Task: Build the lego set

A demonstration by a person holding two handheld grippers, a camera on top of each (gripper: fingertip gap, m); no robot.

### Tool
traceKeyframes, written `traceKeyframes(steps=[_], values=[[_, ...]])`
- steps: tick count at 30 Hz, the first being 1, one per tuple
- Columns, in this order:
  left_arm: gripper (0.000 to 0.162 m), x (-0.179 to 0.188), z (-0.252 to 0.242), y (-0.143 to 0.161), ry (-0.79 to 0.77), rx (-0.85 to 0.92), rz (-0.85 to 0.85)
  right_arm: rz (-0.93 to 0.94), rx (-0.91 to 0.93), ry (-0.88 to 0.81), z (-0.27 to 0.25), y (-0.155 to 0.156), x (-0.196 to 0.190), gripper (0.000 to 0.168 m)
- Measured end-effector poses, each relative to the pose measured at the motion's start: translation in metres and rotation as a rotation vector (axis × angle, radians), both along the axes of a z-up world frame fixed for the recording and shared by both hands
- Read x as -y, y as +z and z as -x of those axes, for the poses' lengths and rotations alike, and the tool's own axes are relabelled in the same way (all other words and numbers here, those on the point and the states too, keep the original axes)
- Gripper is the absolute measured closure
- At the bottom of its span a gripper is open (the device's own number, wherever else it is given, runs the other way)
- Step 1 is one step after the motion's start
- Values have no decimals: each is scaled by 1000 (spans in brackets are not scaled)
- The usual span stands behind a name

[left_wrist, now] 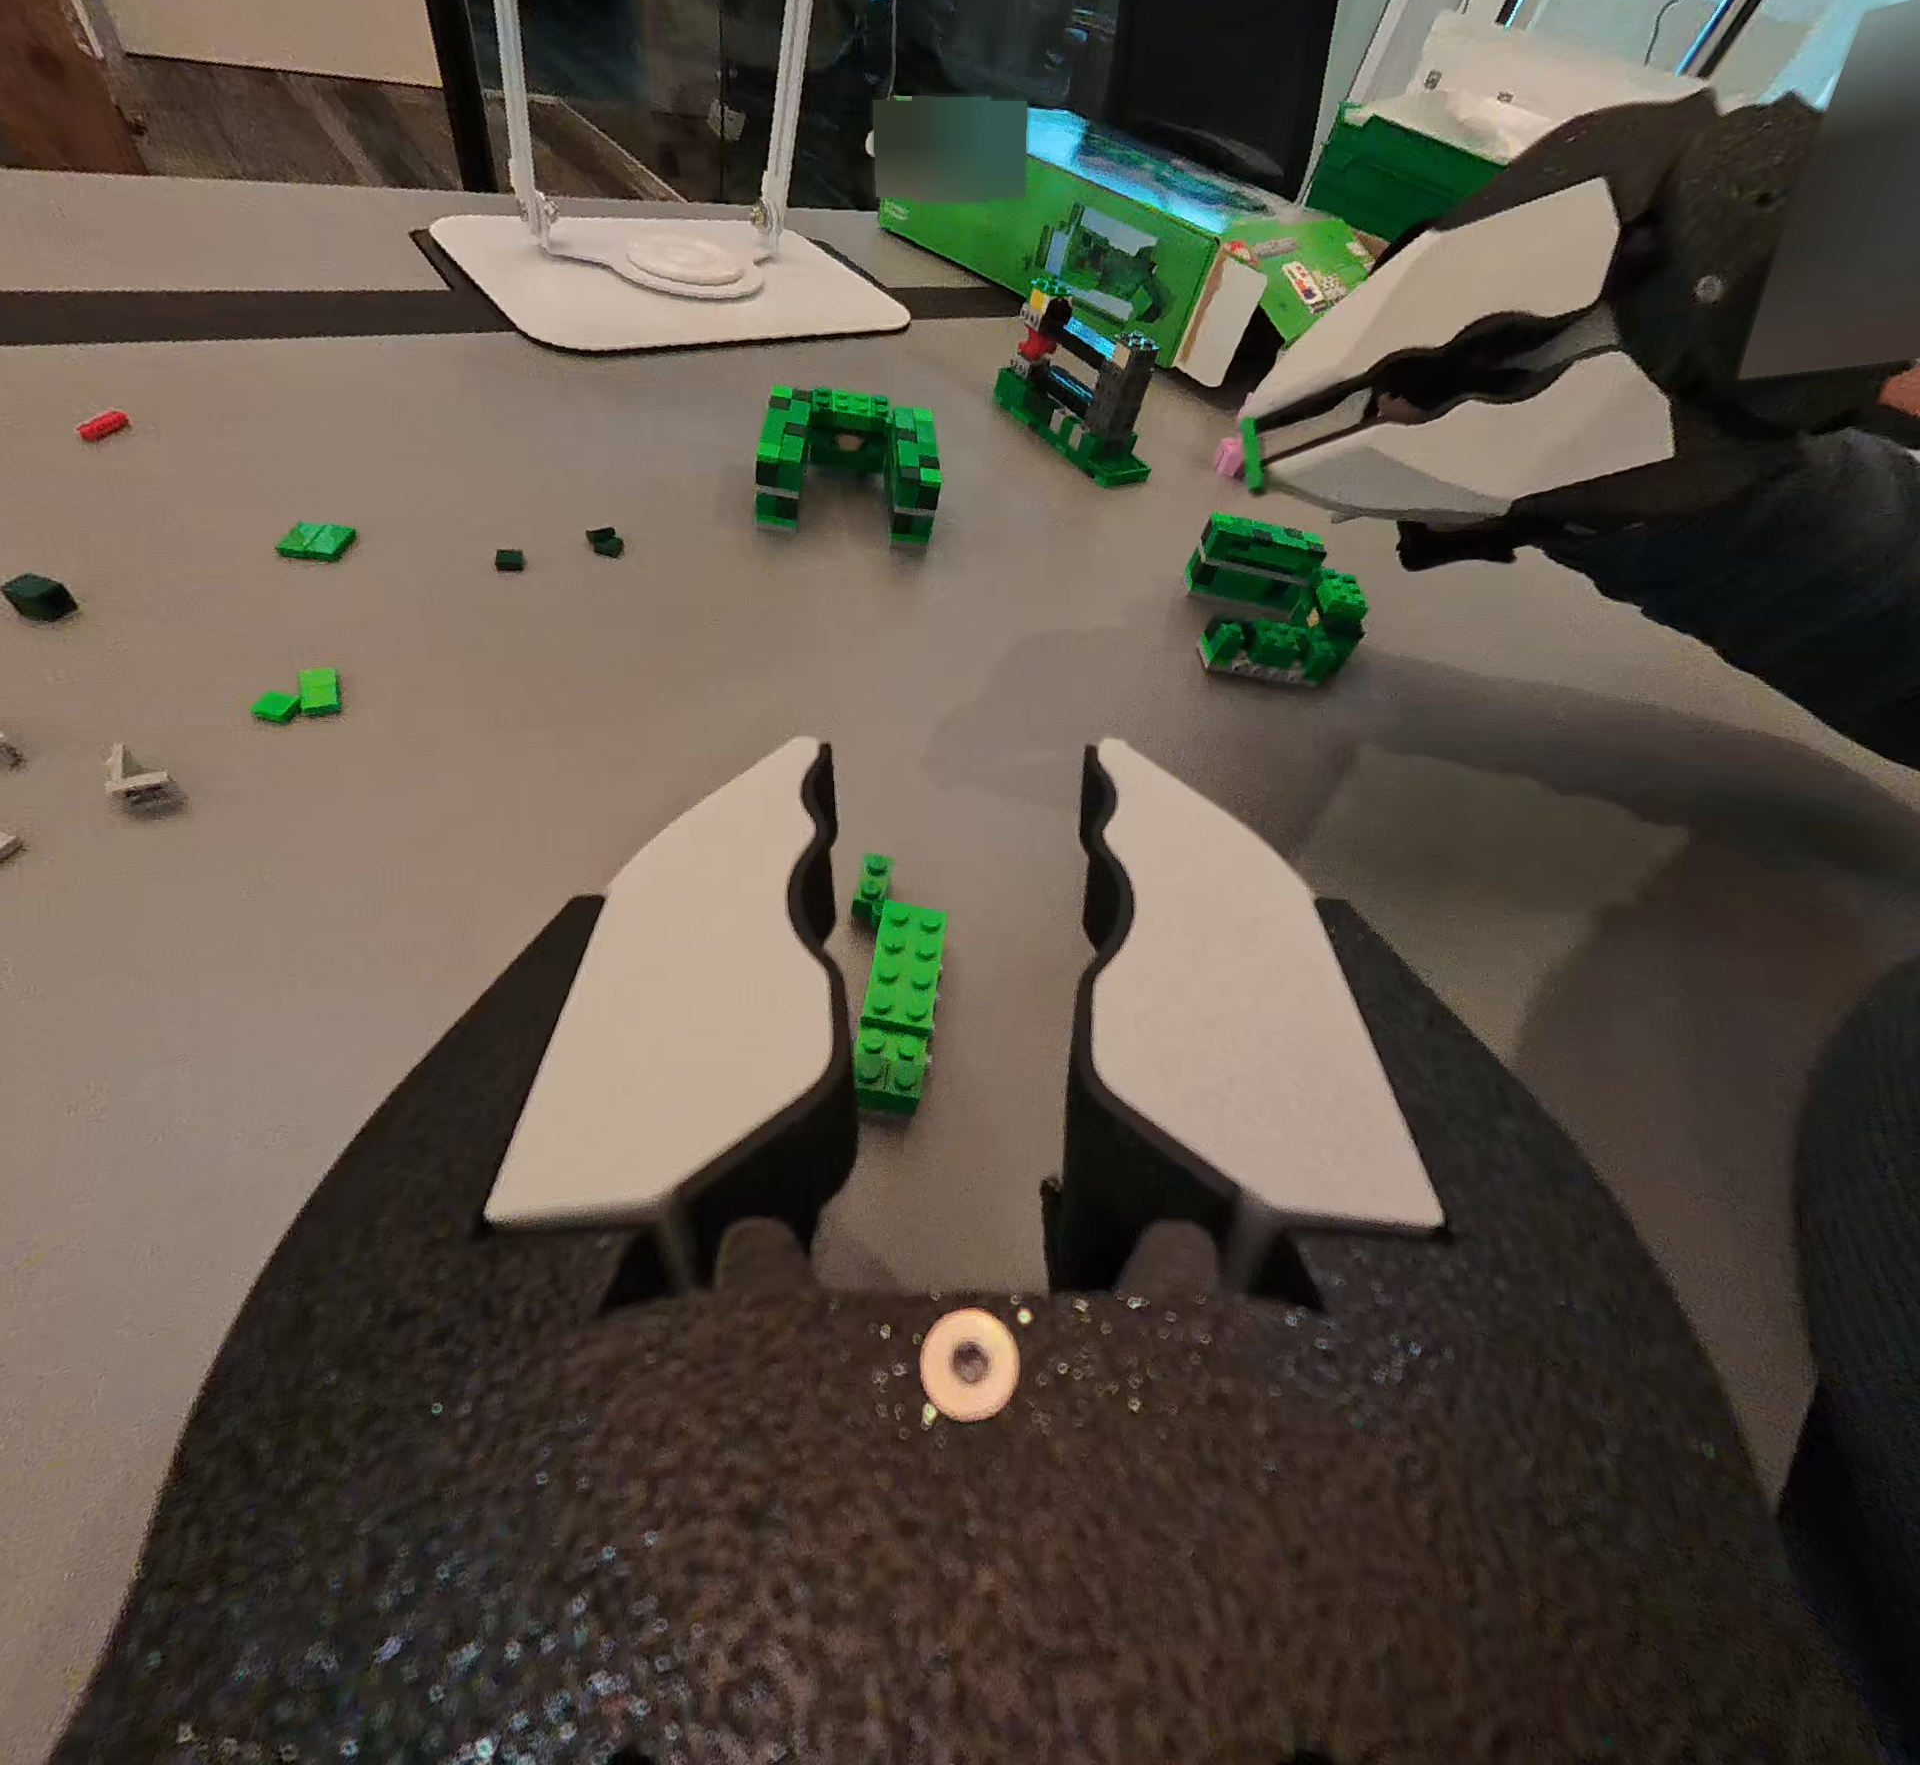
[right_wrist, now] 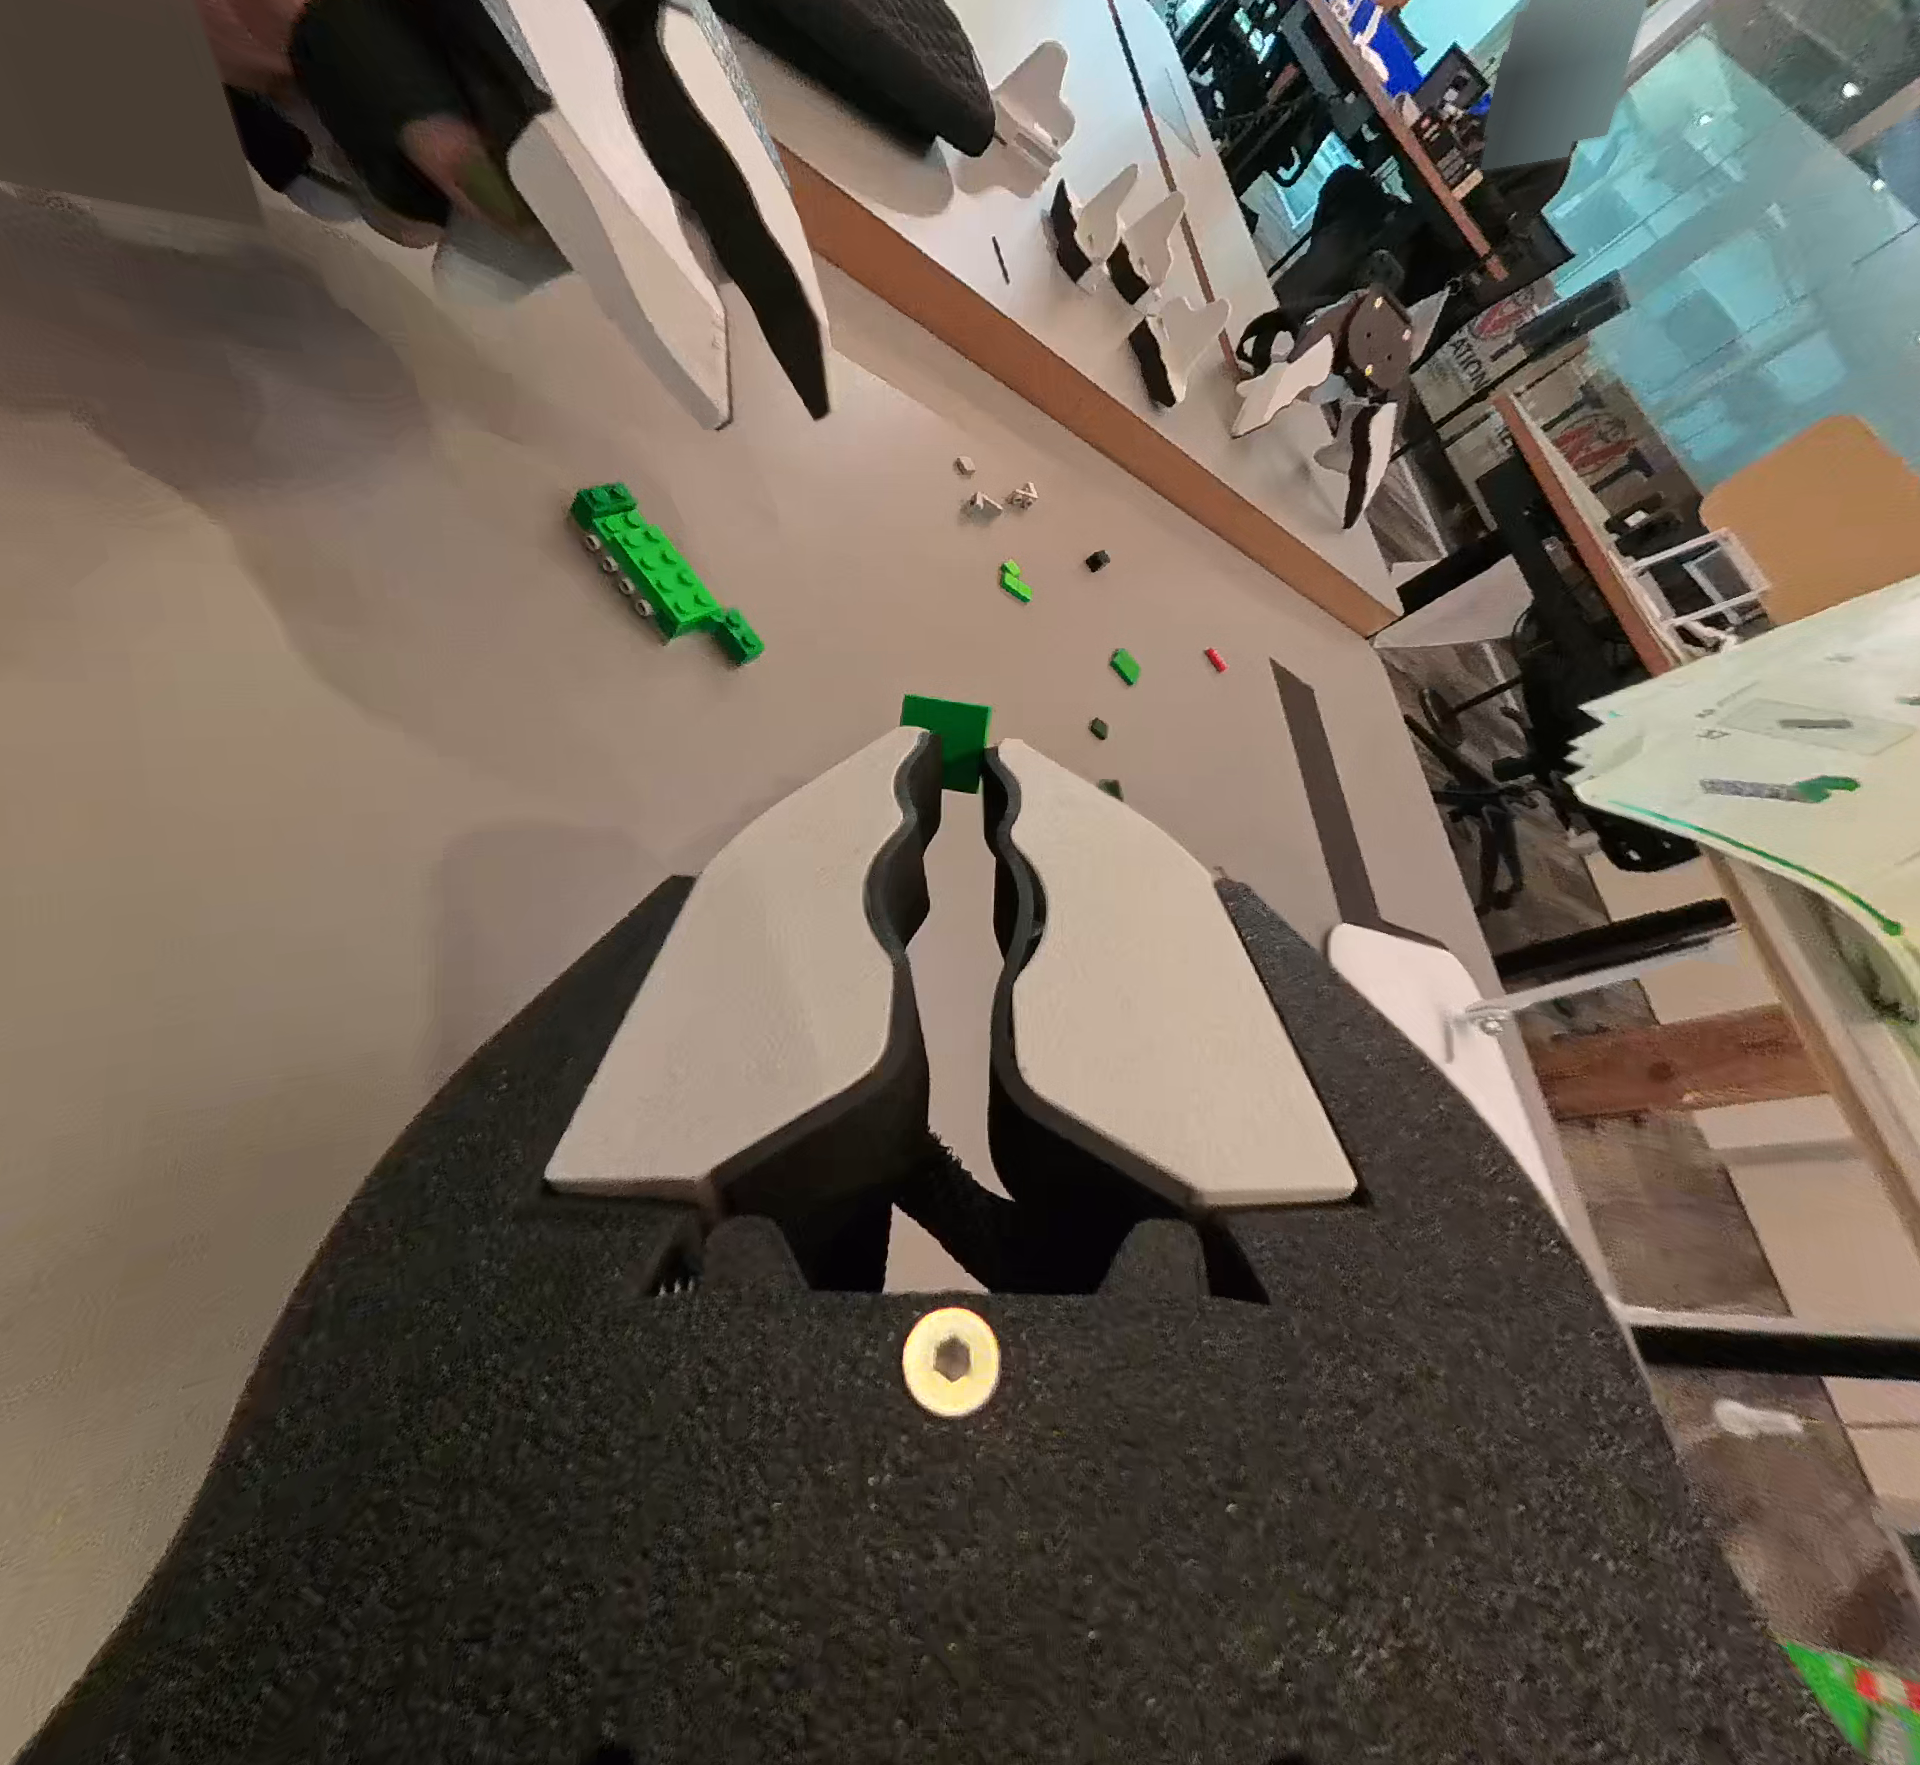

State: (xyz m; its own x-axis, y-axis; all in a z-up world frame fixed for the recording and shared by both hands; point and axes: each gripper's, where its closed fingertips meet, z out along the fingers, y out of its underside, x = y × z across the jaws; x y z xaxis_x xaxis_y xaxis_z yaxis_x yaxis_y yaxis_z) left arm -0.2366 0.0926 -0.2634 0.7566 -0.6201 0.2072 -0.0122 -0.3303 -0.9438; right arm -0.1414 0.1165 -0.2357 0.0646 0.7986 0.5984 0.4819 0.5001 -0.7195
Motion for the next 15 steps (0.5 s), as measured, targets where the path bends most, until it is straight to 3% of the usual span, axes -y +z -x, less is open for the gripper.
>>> traceKeyframes(steps=[9, 15], values=[[120, -3, 9, -20, 59, -251, -20, 65, 21, -84, 11, -8, -7, 161], [119, 6, 22, -50, 16, -384, 111, 104, 26, -99, 10, -11, -9, 161]])
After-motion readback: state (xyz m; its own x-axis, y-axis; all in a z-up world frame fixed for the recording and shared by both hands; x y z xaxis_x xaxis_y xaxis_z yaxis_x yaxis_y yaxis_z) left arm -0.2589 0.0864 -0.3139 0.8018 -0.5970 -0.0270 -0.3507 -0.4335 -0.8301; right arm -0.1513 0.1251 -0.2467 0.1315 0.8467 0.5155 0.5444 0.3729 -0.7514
